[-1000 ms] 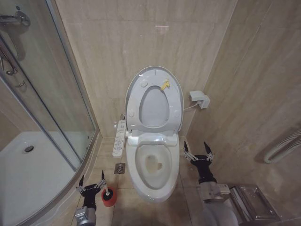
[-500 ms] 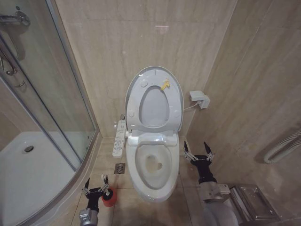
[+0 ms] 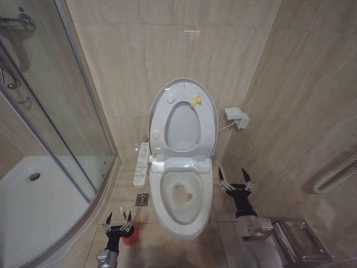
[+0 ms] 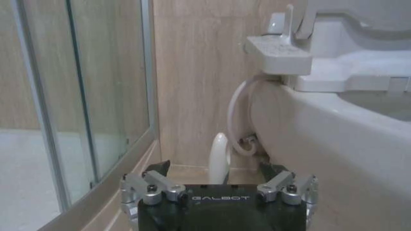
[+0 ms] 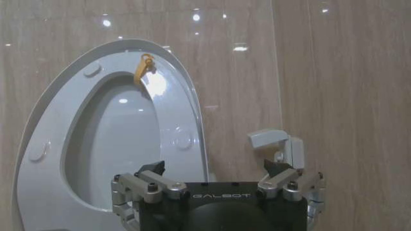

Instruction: Open the toilet lid, clean the toilet bowl with a toilet brush, close the toilet lid, and flush.

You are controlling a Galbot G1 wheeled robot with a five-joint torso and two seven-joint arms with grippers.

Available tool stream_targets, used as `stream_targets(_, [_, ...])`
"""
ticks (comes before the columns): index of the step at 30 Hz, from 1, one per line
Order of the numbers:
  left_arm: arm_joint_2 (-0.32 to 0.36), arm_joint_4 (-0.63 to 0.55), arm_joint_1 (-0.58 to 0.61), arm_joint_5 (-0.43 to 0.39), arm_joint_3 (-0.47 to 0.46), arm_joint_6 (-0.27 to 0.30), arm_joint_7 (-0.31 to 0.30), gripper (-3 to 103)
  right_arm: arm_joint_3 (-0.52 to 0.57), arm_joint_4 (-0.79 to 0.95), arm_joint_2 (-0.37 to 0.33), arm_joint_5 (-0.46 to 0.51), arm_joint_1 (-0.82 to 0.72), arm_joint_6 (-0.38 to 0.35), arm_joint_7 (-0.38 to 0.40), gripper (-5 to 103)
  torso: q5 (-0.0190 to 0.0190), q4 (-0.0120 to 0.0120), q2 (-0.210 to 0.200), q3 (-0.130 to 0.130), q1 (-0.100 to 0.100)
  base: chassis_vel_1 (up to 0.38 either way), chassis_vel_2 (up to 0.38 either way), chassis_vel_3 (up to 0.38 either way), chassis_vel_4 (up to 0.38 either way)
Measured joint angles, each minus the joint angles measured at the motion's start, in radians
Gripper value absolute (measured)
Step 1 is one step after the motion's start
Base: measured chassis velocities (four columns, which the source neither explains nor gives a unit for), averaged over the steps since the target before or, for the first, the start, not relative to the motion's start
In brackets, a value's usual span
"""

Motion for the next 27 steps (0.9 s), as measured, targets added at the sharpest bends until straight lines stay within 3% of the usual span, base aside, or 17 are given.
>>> stream_targets(1, [0.002, 0.011, -0.006, -0.002, -0.001, -0.001, 0.004, 89, 0.0, 0.0, 0.0, 0.0, 0.0, 0.0, 0.0, 100, 0.0, 0.0, 0.0, 0.0, 0.0, 0.0, 0.0, 0.0, 0.0])
stream_targets(8, [0.013, 0.046, -0.037, -0.027, 0.0, -0.001, 0.03, 89, 0.0, 0.0, 0.0, 0.0, 0.0, 0.0, 0.0, 100, 0.0, 0.0001, 0.0, 0.0, 0.0, 0.0, 0.0, 0.0, 0.0])
stream_targets(9, [0.013, 0.05, -0.043, -0.034, 0.002, 0.0, 0.035, 77, 0.0, 0.0, 0.0, 0.0, 0.0, 0.0, 0.0, 100, 0.0, 0.0, 0.0, 0.0, 0.0, 0.0, 0.0, 0.0, 0.0])
stream_targets(16, [0.01, 0.073, -0.067, -0.055, 0.01, 0.009, 0.054, 77, 0.0, 0.0, 0.0, 0.0, 0.0, 0.0, 0.0, 100, 0.0, 0.0, 0.0, 0.0, 0.0, 0.0, 0.0, 0.0, 0.0])
stream_targets(17, [0.009, 0.078, -0.07, -0.058, 0.01, 0.01, 0.059, 68, 0.0, 0.0, 0.0, 0.0, 0.0, 0.0, 0.0, 100, 0.0, 0.0, 0.0, 0.0, 0.0, 0.0, 0.0, 0.0, 0.0])
stream_targets(23, [0.006, 0.089, -0.071, -0.061, 0.009, 0.01, 0.079, 68, 0.0, 0.0, 0.0, 0.0, 0.0, 0.0, 0.0, 100, 0.0, 0.0, 0.0, 0.0, 0.0, 0.0, 0.0, 0.0, 0.0])
stream_targets(24, [0.006, 0.092, -0.071, -0.061, 0.008, 0.009, 0.08, 41, 0.0, 0.0, 0.0, 0.0, 0.0, 0.0, 0.0, 100, 0.0, 0.0, 0.0, 0.0, 0.0, 0.0, 0.0, 0.0, 0.0])
stream_targets(27, [0.006, 0.097, -0.071, -0.061, 0.006, 0.007, 0.082, 41, 0.0, 0.0, 0.0, 0.0, 0.0, 0.0, 0.0, 100, 0.0001, 0.0001, 0.0, 0.0, 0.0, 0.0, 0.0, 0.0, 0.0])
